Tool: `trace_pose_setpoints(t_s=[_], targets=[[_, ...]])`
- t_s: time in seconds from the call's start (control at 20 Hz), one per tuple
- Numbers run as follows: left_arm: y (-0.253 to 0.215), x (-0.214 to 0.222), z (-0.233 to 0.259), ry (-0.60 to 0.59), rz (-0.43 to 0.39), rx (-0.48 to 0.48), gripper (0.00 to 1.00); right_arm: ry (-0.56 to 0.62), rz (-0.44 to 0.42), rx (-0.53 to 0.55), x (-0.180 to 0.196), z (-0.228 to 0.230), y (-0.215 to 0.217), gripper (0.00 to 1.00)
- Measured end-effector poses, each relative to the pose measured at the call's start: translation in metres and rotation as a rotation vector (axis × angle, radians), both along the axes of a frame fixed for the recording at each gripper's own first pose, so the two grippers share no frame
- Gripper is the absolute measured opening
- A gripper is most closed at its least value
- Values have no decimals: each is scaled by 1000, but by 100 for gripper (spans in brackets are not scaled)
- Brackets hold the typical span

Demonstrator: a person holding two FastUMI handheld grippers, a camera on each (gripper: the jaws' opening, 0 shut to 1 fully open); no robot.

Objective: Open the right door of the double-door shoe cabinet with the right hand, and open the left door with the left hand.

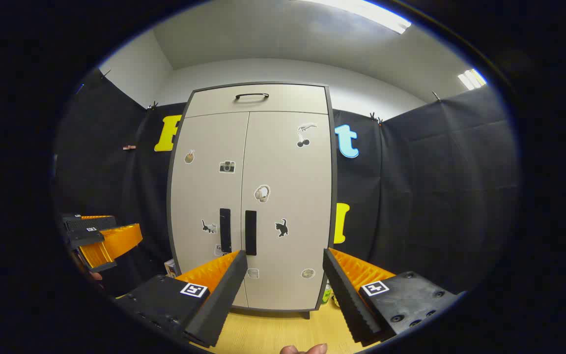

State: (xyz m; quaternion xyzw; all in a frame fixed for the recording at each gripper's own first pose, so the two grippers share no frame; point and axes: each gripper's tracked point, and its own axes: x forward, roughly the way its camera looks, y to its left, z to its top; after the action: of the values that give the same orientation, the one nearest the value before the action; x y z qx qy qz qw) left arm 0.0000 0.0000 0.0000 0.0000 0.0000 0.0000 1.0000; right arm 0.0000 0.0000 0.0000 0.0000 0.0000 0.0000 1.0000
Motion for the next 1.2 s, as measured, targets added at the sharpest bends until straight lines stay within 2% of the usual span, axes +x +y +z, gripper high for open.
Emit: trace_pose_setpoints(t_s=[1.2], targets=[[-7, -17, -1, 5, 5, 17, 95, -1, 13, 22, 0, 0, 2, 98]])
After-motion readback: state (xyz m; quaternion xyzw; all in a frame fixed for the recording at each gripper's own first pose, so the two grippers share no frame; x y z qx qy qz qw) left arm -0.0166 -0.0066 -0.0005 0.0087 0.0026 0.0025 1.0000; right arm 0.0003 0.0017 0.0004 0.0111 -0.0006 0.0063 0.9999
